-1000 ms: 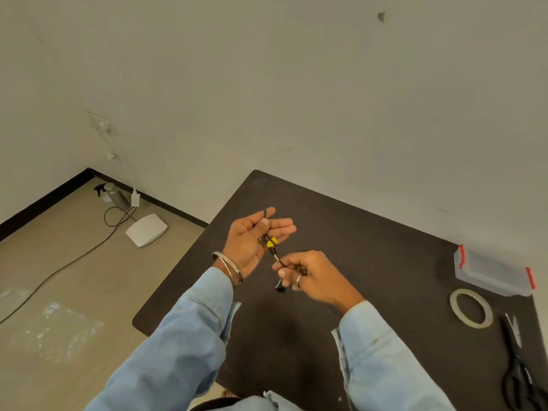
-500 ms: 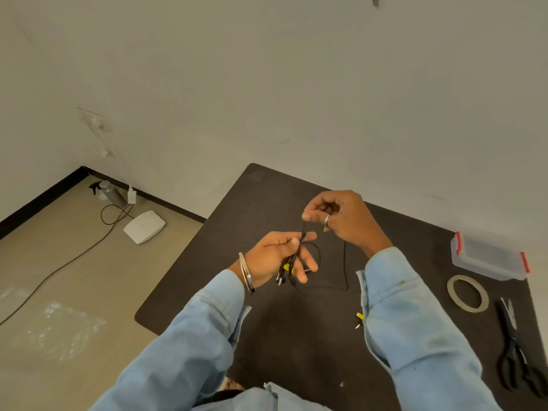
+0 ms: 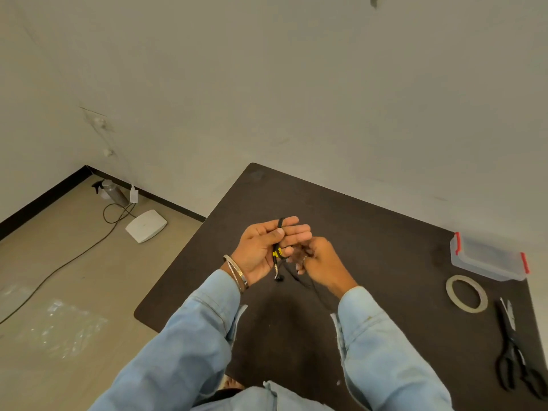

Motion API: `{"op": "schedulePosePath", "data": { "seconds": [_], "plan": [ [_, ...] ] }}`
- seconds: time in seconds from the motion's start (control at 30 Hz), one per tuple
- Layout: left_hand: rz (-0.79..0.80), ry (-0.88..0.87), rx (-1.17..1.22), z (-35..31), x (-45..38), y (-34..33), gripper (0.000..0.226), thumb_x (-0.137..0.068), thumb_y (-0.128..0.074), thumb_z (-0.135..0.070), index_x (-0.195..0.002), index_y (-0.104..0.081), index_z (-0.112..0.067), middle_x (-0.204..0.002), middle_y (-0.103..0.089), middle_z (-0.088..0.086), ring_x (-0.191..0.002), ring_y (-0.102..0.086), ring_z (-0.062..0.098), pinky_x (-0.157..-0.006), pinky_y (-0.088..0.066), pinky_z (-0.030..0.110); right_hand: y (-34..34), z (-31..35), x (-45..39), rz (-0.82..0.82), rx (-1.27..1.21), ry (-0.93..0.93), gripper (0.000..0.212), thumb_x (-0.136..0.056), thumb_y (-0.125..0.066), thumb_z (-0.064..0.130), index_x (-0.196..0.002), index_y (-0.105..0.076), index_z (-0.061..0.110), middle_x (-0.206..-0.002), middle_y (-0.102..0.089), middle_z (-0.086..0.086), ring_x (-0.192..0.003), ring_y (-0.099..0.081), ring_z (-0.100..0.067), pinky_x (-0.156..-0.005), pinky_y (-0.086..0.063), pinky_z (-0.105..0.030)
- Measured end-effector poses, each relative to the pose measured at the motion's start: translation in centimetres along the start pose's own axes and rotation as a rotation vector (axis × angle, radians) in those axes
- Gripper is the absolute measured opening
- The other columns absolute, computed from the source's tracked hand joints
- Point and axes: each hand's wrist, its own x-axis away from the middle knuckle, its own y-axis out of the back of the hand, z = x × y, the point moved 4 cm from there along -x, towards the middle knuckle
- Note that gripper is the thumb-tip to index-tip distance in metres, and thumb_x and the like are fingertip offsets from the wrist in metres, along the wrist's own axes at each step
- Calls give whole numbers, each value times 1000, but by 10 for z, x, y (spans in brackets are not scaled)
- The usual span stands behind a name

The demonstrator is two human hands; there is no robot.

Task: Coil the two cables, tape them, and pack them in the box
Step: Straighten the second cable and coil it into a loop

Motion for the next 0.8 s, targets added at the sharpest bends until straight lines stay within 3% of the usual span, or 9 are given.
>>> {"op": "schedulePosePath", "data": {
  "seconds": [0.07,0.13,0.2,0.3,0.43,0.57,0.7,0.8],
  "plan": [
    [-29,-19,16,0,0,1,31,-97,-34,3,-123,-50,7,-108,-69,20,-92,-71,25,-66,-60,27,-10,4,5,101,76,15,34,-83,-49,-14,-77,-64,16,-69,-66,4,-59,-60,-7,-60,-53,-27],
    [-66,-45,-40,-1,-1,6,31,-97,-34,3,-125,-48,5,-109,-68,20,-96,-70,26,-75,-60,33,-18,6,10,223,109,10,20,-87,-52,-9,-93,-66,5,-80,-66,-3,-69,-64,-11,-68,-55,-27],
    [-129,-61,-238,-3,-2,13,34,-98,-34,0,-132,-42,1,-111,-68,15,-97,-70,24,-80,-59,35,-18,12,16,313,122,8,16,-90,-58,2,-104,-66,4,-80,-67,-3,-71,-65,-10,-72,-55,-24],
    [-173,-50,-516,-1,-1,19,40,-100,-31,0,-140,-31,0,-111,-66,11,-87,-72,13,-77,-58,30,-2,27,21,373,174,6,15,-90,-63,11,-103,-68,7,-72,-67,3,-62,-63,-1,-67,-53,-19],
    [-140,-27,-627,5,1,20,42,-100,-28,1,-142,-26,2,-109,-65,15,-75,-73,14,-71,-59,27,32,47,18,266,248,61,7,-87,-66,18,-89,-73,17,-71,-69,0,-64,-66,-13,-66,-55,-29],
    [-21,37,-647,3,5,12,39,-101,-29,-4,-140,-33,0,-102,-70,9,-83,-73,23,-77,-59,35,54,59,9,147,222,166,2,-82,-72,20,-84,-73,20,-75,-71,1,-67,-64,-12,-66,-52,-27],
    [202,133,-524,14,14,-11,38,-102,-28,-11,-137,-34,0,-88,-72,9,-66,-72,20,-74,-56,37,65,66,-5,-4,-63,212,13,-75,-77,10,-87,-72,12,-81,-70,-4,-74,-64,-11,-72,-53,-20],
    [265,138,-327,17,15,-23,41,-98,-32,-17,-134,-40,2,-72,-64,8,-47,-63,16,-65,-58,33,66,53,-13,-126,-251,174,13,-76,-75,5,-85,-72,15,-80,-70,2,-74,-63,-7,-65,-52,-21]
  ]
}}
